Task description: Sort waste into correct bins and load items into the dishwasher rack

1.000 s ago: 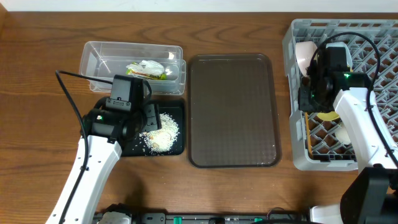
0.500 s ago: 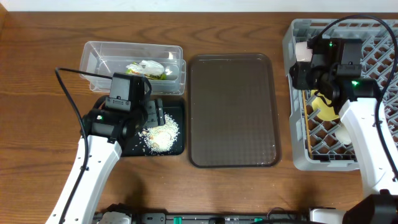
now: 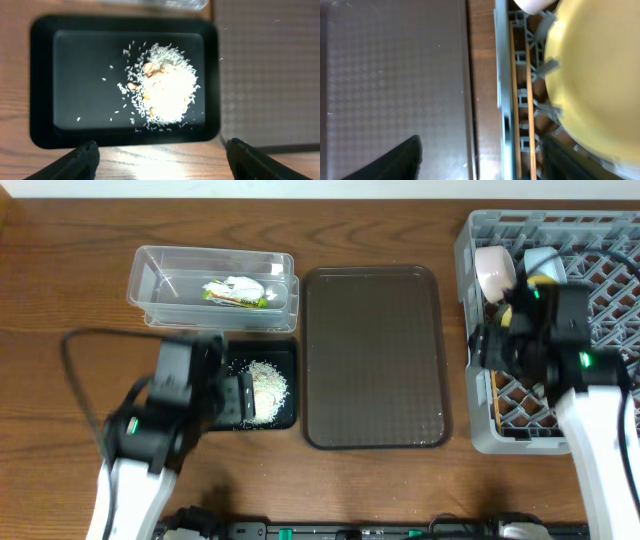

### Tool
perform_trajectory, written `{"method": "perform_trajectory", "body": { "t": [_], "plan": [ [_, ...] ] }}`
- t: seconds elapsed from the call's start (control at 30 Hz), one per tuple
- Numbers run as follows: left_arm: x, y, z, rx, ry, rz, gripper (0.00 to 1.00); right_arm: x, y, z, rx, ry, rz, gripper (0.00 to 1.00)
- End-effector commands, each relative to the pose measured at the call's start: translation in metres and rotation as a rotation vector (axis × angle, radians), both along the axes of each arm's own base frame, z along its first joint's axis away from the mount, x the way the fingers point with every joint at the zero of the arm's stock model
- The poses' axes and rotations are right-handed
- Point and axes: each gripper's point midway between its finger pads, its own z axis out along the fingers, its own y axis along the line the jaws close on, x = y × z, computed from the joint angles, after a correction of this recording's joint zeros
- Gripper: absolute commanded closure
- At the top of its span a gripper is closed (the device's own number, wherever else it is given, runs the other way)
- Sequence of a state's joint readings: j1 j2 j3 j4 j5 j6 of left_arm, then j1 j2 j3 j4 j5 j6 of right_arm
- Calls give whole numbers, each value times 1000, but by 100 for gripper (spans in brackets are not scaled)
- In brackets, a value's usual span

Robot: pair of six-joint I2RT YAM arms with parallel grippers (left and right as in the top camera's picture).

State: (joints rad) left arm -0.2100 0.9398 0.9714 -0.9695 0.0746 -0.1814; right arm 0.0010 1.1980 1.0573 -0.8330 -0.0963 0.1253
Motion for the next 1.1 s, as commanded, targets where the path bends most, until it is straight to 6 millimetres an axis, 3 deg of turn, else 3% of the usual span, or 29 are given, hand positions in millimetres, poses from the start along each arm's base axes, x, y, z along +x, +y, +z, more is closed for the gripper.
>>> {"method": "perform_trajectory", "body": {
  "t": [0.0,0.27,0.5,0.8,1.07],
  "plan": [
    [-23,4,9,-11,-104,-13,13,-29,-4,11,-26,-115,-15,1],
    [-50,10,35,-72,-314,5,9,-86,-15,38,-66,-390,-63,1],
    [-52,10,38,-77,-334,5,9,-124,-15,28,-67,-352,-62,1],
    [-52,10,38,-77,-334,5,8,-153,-16,-5,-73,-174,-55,1],
    [-52,10,38,-76,-334,5,8,-153,-19,-5,-90,-176,-69,1]
  ]
}}
